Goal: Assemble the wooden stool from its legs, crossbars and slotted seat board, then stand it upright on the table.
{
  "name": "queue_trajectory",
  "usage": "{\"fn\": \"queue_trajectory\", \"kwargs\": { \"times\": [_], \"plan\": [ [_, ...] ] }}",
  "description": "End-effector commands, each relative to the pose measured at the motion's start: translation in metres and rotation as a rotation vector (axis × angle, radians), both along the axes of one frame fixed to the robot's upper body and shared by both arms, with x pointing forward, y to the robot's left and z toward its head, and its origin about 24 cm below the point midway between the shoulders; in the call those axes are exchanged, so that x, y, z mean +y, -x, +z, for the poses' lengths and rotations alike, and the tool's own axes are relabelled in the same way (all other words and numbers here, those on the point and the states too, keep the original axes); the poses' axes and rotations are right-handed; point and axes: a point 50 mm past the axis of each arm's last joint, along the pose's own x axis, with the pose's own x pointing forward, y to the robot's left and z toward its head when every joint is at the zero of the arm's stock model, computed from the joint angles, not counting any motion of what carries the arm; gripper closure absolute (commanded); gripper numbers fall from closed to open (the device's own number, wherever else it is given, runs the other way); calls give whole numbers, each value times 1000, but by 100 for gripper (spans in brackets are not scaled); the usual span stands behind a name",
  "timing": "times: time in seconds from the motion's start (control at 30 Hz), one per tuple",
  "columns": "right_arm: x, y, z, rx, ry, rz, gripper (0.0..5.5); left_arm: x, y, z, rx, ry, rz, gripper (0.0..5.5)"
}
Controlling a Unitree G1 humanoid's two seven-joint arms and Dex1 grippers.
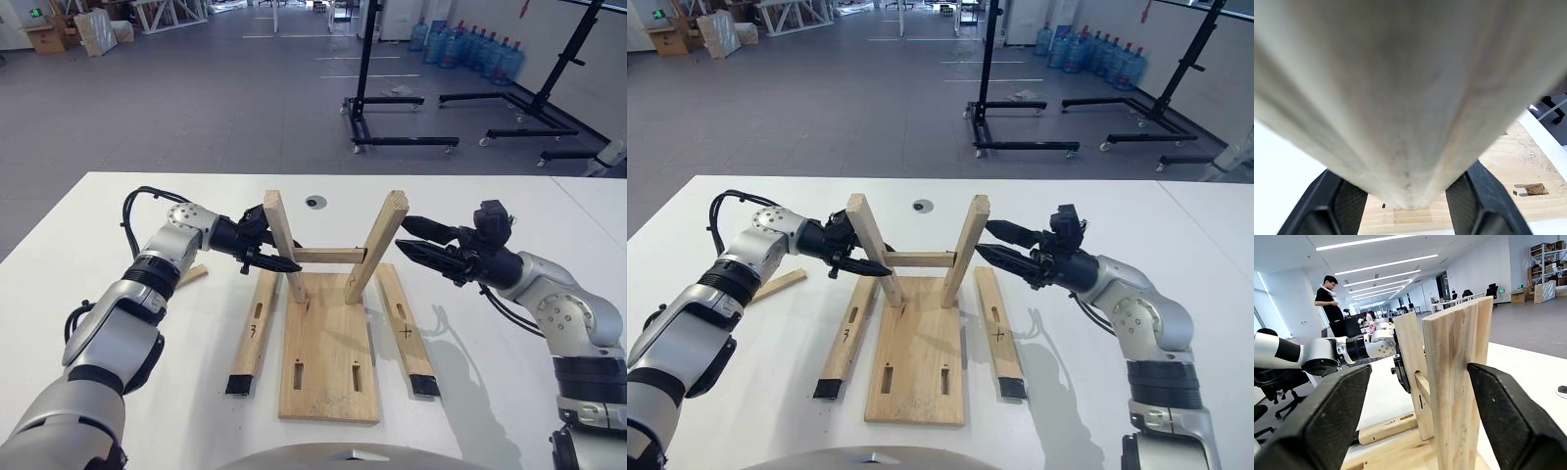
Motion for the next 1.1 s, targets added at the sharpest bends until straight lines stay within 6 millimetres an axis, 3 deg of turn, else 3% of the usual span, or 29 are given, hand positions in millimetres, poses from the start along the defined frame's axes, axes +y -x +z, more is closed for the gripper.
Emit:
{"fn": "queue_trajectory", "kwargs": {
  "times": [0.03, 0.2, 0.4, 0.53, 0.67, 0.8, 0.87, 1.0, 1.1],
  "plan": [
    [-24, 3, -4, 11, 99, -95, 184, -1, 25, -55, 153, -203, -48, 288],
    [-27, 1, -7, 4, 107, -127, 184, 1, 17, -43, 126, -199, -33, 218],
    [-32, 3, 9, -52, 23, -148, 184, 10, 8, -25, 49, -181, 17, 123],
    [-45, 2, 28, -135, -78, -234, 184, 40, 6, -10, -29, -192, 122, 104],
    [-56, -5, 37, -187, -145, -369, 184, 77, 19, -5, -92, -235, 248, 104],
    [-60, -14, 39, -208, -159, -514, 184, 135, 21, -3, -273, -266, 794, 104],
    [-59, -12, 37, -201, -153, -530, 184, 160, 35, -12, -291, -321, 982, 104],
    [-58, -11, 34, -169, -133, -525, 184, 192, 72, -30, -158, -360, 1038, 104],
    [-58, -16, 35, -161, -133, -517, 184, 200, 82, -32, -64, -302, 1047, 104]
  ]
}}
